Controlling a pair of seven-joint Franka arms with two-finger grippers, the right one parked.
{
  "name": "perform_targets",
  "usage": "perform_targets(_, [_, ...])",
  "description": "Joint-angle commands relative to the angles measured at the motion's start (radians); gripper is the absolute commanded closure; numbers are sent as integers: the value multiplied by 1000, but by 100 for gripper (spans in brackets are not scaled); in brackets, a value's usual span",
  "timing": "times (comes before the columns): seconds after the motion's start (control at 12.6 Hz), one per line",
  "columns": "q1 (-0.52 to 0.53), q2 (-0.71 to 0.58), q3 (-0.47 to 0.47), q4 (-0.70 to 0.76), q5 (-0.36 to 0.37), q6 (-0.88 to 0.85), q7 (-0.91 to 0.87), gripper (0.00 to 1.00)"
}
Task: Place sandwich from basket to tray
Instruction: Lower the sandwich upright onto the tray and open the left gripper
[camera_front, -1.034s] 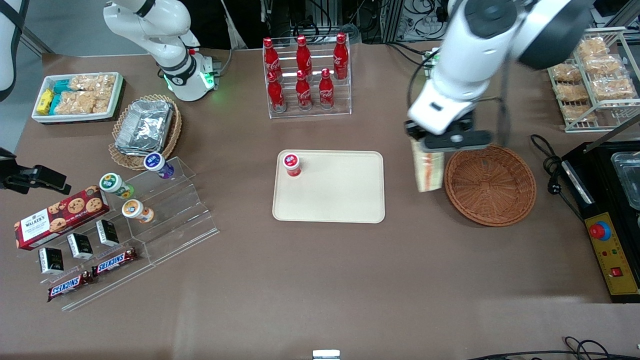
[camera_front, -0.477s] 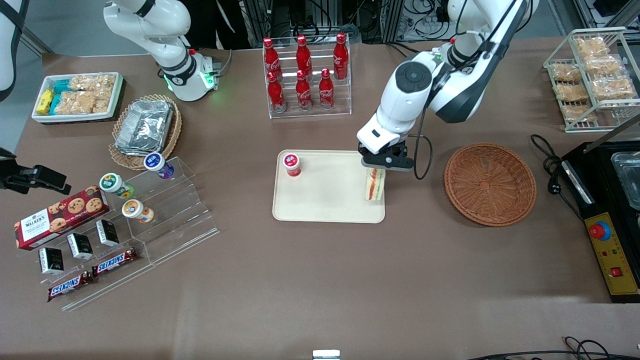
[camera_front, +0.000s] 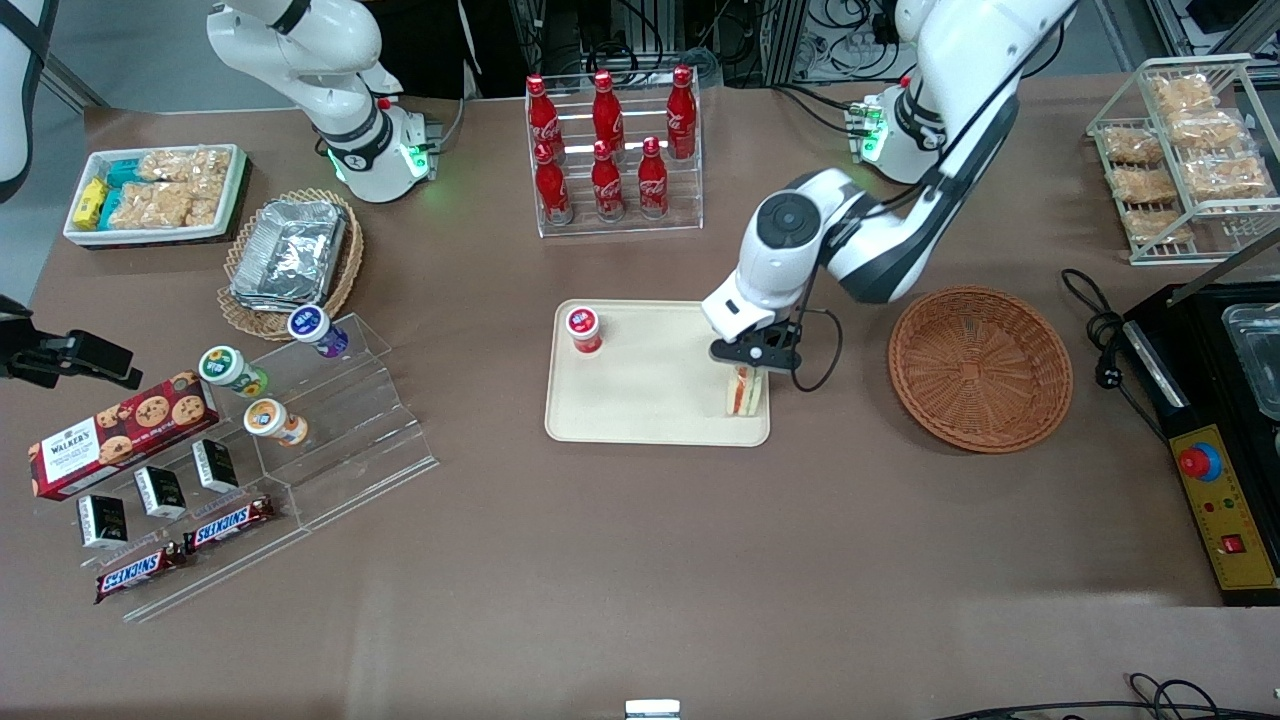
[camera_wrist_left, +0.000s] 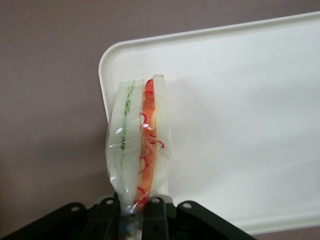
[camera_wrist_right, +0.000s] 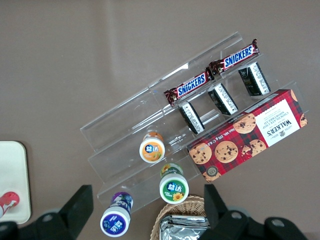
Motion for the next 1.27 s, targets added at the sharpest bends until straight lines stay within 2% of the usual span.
perform_targets(0.0, [-32, 115, -1, 62, 187, 9, -199, 100])
perform_targets(0.08, [-34, 143, -1, 77, 237, 9, -265, 100])
perform_targets(0.16, [-35, 155, -1, 90, 254, 9, -304, 69])
perform_targets(0.24, [-35, 157, -1, 93, 254, 9, -303, 17])
perform_targets(0.32, [-35, 154, -1, 94, 254, 7, -310, 0])
perform_targets(0.8, [-34, 137, -7, 174, 242, -80, -301, 0])
perform_targets(0.95, [-26, 117, -12, 198, 228, -172, -300, 0])
perform_targets(1.19, [-22, -7, -15, 345, 13, -347, -265, 0])
